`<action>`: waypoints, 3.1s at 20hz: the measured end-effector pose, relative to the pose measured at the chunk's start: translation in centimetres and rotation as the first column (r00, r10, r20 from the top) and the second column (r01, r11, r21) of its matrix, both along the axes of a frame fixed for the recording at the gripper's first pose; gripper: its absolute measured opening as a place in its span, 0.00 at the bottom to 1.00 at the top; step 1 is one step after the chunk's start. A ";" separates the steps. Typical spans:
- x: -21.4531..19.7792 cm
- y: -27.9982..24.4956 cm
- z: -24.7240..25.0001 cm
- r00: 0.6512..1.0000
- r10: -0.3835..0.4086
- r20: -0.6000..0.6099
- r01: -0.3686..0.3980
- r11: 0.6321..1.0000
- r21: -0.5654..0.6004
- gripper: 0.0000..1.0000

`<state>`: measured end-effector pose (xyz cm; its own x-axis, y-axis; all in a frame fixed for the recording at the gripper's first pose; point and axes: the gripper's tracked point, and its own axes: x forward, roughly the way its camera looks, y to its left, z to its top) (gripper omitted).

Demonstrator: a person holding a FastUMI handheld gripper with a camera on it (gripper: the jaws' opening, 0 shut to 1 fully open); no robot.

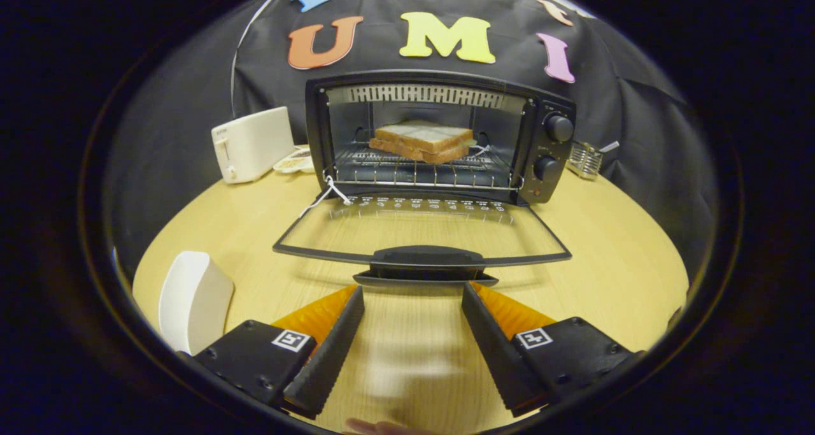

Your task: Open the toaster oven, put the food inside, and close the toaster oven door.

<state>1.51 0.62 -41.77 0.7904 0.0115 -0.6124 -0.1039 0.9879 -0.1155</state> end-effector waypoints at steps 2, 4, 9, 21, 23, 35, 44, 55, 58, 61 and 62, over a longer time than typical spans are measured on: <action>0.3 0.2 0.2 0.999 -0.034 0.013 0.033 0.999 0.031 1.00; 0.7 0.4 1.3 0.997 -0.056 0.058 0.052 0.995 0.080 1.00; 1.2 0.5 1.8 0.992 -0.045 0.115 0.037 0.997 0.072 1.00; 1.3 0.9 5.9 0.923 -0.031 0.385 -0.010 0.995 0.103 1.00; 1.4 1.0 6.8 0.903 -0.025 0.429 -0.022 0.994 0.103 1.00; 6.1 2.0 14.1 0.846 0.019 0.533 -0.065 0.996 0.068 1.00; 2.2 1.1 23.9 0.809 0.068 0.584 -0.091 0.996 0.009 0.99; -12.4 -5.6 34.5 0.799 -0.057 0.599 -0.030 0.991 0.133 0.98; -14.3 -7.7 35.7 0.808 -0.072 0.585 -0.038 0.984 0.174 0.98; -16.2 -8.4 36.6 0.798 -0.042 0.601 -0.050 0.990 0.135 0.97; -16.8 -8.6 37.0 0.791 -0.034 0.611 -0.054 0.991 0.125 0.97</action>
